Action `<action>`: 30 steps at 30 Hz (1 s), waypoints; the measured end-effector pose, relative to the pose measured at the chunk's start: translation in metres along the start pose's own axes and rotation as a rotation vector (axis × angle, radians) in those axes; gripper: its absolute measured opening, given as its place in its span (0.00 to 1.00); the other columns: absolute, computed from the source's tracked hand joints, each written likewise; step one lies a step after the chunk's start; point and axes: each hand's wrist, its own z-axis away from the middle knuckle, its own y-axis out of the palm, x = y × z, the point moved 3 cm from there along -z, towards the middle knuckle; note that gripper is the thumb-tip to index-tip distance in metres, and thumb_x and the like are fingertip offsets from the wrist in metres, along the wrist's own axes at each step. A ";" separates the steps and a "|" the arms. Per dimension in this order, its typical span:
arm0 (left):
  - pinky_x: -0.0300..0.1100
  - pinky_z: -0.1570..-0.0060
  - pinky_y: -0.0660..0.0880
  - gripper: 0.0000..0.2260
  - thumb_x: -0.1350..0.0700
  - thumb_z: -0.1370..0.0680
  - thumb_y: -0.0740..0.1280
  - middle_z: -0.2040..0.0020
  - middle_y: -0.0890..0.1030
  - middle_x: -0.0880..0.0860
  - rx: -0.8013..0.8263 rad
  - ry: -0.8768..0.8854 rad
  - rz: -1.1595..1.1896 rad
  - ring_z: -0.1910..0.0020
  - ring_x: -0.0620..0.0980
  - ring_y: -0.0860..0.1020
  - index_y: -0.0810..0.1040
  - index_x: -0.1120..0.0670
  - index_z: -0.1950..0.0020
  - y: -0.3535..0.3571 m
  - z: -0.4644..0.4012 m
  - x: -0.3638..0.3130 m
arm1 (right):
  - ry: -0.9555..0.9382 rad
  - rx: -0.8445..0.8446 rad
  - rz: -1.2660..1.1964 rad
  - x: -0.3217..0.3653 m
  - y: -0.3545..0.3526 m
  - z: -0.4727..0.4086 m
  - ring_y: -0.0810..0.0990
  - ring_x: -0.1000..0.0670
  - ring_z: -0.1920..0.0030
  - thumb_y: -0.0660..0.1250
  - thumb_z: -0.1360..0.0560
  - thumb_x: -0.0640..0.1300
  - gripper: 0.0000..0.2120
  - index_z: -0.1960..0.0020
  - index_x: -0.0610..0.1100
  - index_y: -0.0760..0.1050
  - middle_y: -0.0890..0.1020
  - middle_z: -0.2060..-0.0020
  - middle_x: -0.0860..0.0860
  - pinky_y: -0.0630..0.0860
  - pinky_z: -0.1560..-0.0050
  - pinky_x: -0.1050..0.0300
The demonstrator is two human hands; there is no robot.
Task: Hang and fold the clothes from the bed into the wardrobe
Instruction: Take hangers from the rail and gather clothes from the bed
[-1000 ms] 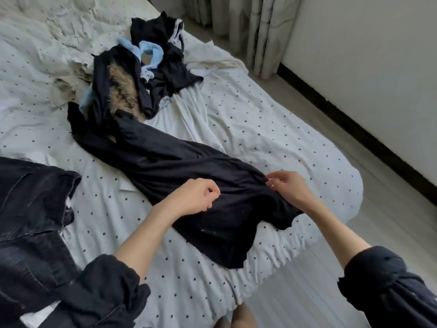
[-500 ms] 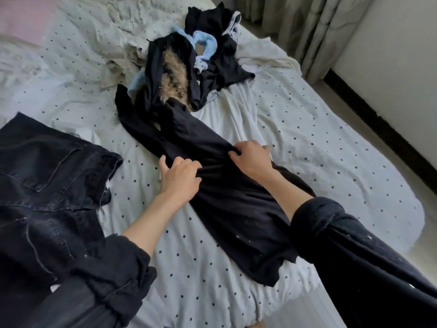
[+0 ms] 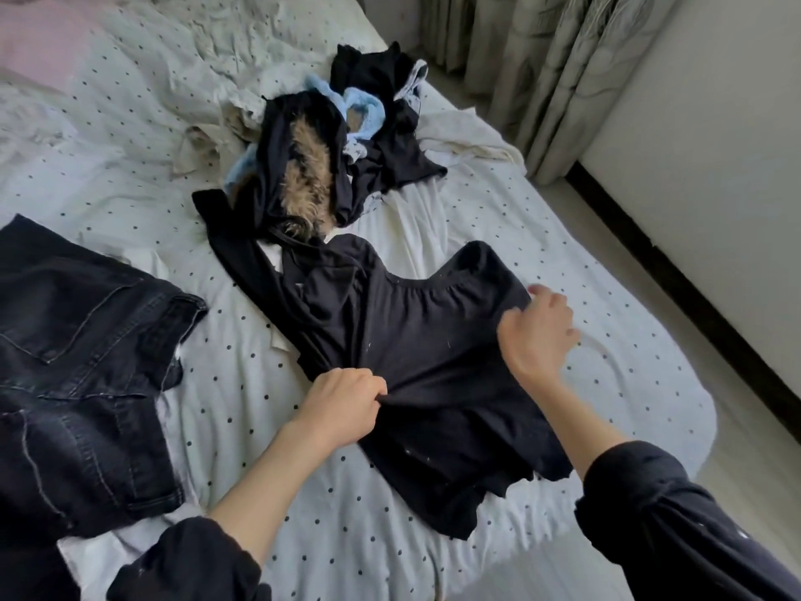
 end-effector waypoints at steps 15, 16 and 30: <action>0.49 0.32 0.65 0.23 0.61 0.21 0.60 0.27 0.64 0.52 -0.397 0.087 0.154 0.27 0.53 0.60 0.63 0.53 0.26 -0.037 -0.041 0.013 | -0.760 0.162 0.497 0.036 0.043 0.011 0.76 0.47 0.52 0.58 0.22 0.45 0.10 0.44 0.45 0.74 0.76 0.51 0.50 0.58 0.47 0.51; 0.51 0.28 0.57 0.26 0.60 0.21 0.60 0.24 0.57 0.51 -0.341 0.126 0.038 0.24 0.54 0.52 0.57 0.52 0.24 -0.038 -0.051 0.006 | -0.758 0.179 0.507 0.031 0.040 0.013 0.76 0.47 0.50 0.58 0.21 0.45 0.11 0.43 0.45 0.74 0.76 0.50 0.50 0.58 0.47 0.51; 0.40 0.48 0.68 0.10 0.50 0.19 0.58 0.48 0.71 0.45 -0.021 0.170 0.284 0.47 0.48 0.75 0.73 0.51 0.42 -0.058 -0.035 -0.040 | -0.694 0.055 0.478 0.004 -0.057 0.022 0.75 0.47 0.55 0.56 0.20 0.43 0.07 0.47 0.44 0.73 0.77 0.54 0.50 0.58 0.53 0.55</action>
